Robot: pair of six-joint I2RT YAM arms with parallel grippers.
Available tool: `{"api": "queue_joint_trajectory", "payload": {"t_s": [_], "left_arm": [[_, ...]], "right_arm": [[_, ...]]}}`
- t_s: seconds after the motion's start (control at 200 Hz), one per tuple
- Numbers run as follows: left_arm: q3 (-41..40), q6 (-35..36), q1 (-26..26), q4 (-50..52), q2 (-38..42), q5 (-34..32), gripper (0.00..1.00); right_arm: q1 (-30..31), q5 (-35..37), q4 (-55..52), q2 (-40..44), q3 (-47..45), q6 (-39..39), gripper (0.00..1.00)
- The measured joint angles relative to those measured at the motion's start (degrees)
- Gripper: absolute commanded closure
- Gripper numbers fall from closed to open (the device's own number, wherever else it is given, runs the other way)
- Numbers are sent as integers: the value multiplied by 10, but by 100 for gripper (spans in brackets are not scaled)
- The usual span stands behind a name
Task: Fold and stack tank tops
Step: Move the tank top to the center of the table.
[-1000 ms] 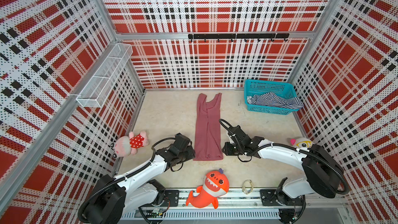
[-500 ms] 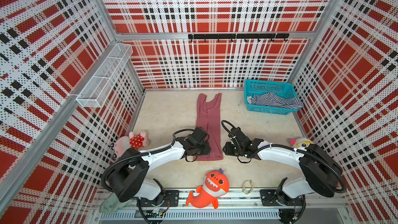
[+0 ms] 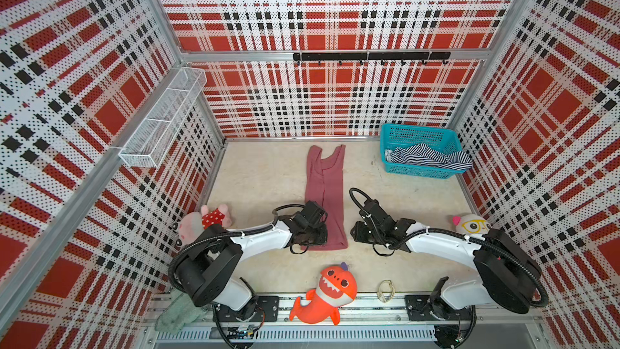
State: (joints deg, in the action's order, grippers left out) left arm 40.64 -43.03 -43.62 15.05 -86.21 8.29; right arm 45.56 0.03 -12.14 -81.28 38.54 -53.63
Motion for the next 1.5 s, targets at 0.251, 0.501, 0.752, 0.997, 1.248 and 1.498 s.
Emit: {"api": "queue_joint_trajectory", "payload": {"t_s": [0.251, 0.501, 0.752, 0.997, 1.248, 1.498], "left_arm": [[20, 5, -2, 17, 1, -1, 93], [48, 9, -4, 35, 15, -4, 100], [12, -2, 1, 35, 70, -13, 100], [-76, -26, 9, 20, 81, -17, 100], [-107, -47, 0, -36, 82, -12, 69], [-94, -38, 24, -20, 109, 8, 48]], "right_arm": [[-3, 3, 0, 8, -7, 0, 63], [-3, 3, 0, 8, -8, 2, 63], [-3, 5, 0, 8, -8, 3, 63], [-3, 5, 0, 8, -8, 5, 63], [-3, 4, -2, 7, -4, 16, 62], [14, -33, 19, -19, 10, 16, 54]]}}
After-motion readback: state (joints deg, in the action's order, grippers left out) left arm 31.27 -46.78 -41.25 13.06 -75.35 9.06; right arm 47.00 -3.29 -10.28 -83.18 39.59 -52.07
